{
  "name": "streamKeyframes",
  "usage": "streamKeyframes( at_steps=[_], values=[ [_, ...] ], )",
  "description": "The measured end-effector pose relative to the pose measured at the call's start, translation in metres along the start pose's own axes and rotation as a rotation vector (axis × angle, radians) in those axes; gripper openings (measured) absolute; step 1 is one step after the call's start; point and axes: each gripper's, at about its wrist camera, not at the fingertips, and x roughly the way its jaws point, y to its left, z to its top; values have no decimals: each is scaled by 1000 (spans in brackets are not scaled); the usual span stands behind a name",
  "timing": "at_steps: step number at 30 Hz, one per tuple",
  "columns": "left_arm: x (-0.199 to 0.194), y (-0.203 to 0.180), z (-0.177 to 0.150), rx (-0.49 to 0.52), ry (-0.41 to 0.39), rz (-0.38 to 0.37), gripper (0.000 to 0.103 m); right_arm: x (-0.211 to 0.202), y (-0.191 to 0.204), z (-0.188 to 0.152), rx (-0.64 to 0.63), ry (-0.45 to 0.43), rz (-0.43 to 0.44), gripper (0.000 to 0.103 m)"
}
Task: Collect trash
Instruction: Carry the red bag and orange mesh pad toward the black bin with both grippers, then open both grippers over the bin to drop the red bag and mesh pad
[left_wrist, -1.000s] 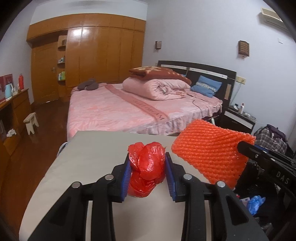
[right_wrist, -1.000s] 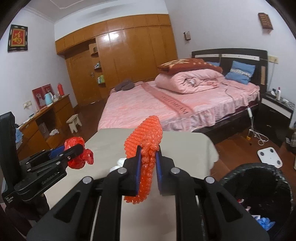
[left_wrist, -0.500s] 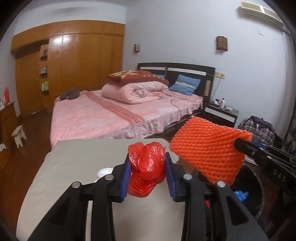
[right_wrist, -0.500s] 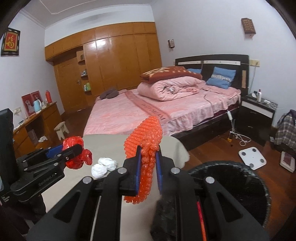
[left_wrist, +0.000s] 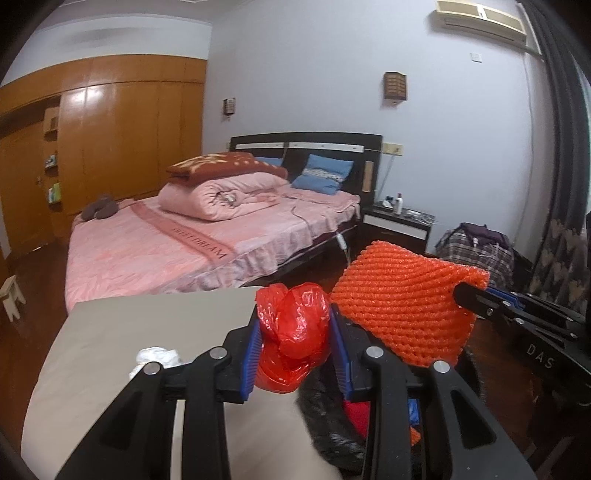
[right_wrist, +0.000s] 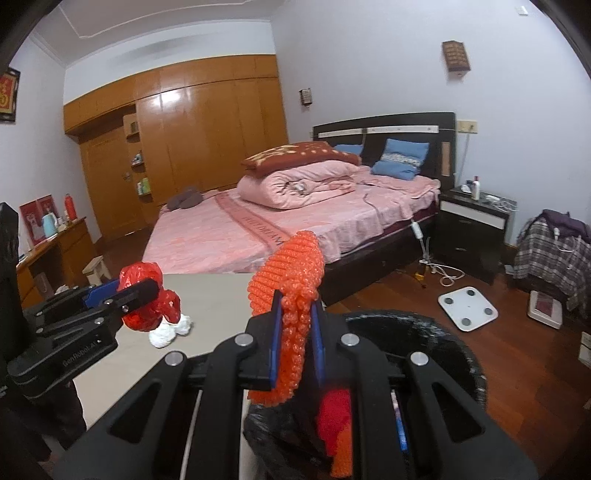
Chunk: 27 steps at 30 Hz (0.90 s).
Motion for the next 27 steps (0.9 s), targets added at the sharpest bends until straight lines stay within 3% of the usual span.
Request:
streamKeyframes(
  at_steps=[14, 27],
  values=[
    [10, -59, 2, 62, -14, -96, 34, -26, -55, -22, 38, -2, -125, 13],
    [51, -104, -10, 103, 31, -188, 34, -24, -99, -46, 75, 39, -221, 13]
  ],
)
